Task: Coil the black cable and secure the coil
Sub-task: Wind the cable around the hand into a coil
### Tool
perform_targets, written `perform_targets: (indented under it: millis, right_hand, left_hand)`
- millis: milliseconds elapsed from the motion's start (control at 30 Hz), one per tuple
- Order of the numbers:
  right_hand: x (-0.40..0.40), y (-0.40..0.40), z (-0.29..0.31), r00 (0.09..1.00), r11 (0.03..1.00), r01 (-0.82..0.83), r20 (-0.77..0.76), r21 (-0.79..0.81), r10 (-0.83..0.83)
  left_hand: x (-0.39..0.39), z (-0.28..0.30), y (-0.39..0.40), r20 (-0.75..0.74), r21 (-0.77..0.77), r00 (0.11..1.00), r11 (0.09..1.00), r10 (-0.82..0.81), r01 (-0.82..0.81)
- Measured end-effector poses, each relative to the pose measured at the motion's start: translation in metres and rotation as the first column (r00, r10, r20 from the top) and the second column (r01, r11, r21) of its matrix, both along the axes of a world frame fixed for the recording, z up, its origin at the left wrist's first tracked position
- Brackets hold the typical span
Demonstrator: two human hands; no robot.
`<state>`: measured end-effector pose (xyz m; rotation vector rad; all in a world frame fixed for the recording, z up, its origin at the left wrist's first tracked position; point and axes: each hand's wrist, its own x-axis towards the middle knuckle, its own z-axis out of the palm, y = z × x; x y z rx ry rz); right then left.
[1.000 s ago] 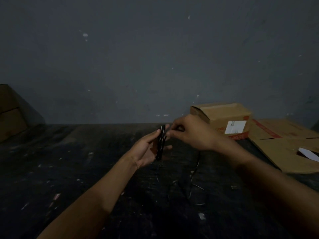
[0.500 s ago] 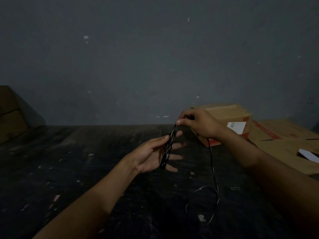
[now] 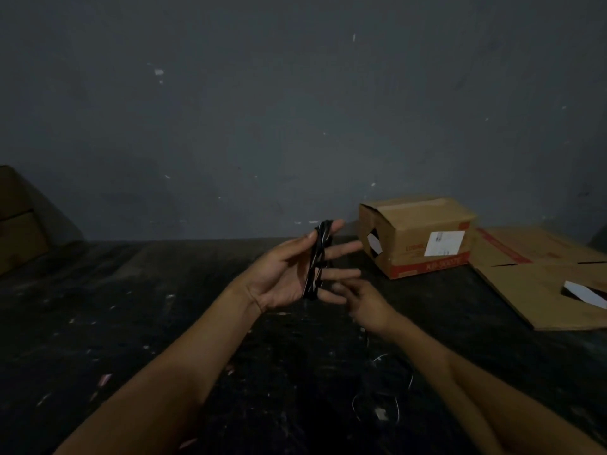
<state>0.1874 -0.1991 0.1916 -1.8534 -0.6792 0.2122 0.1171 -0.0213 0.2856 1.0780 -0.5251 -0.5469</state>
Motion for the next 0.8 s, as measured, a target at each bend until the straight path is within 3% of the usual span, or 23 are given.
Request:
perform_targets:
  millis: [133,333,533,800]
  right_hand:
    - [-0.023,0.02,-0.022,0.999,0.998,0.003,0.033,-0.063,-0.001]
    - [-0.052,0.039,-0.035,0.997,1.0,-0.028,0.069,-0.009,0.028]
    - [-0.077,0.036,-0.016,0.98,0.993,-0.078,0.175,-0.093,0.093]
    - [-0.089,0.018,0.04,0.948,0.973,-0.042,0.297,-0.229,0.111]
  left_hand:
    - [0.007,0.008,0.002,0.016,-0.023,1.0,1.0,0.004,-0.004]
    - [0.018,0.01,0.004,0.011,-0.037,0.994,0.993,0.112,-0.112]
    - [0.031,-0.001,0.017,-0.018,-0.004,0.941,0.942,0.337,-0.337]
    - [0.034,-0.025,0.03,-0.045,0.074,0.913,0.913,0.406,-0.402]
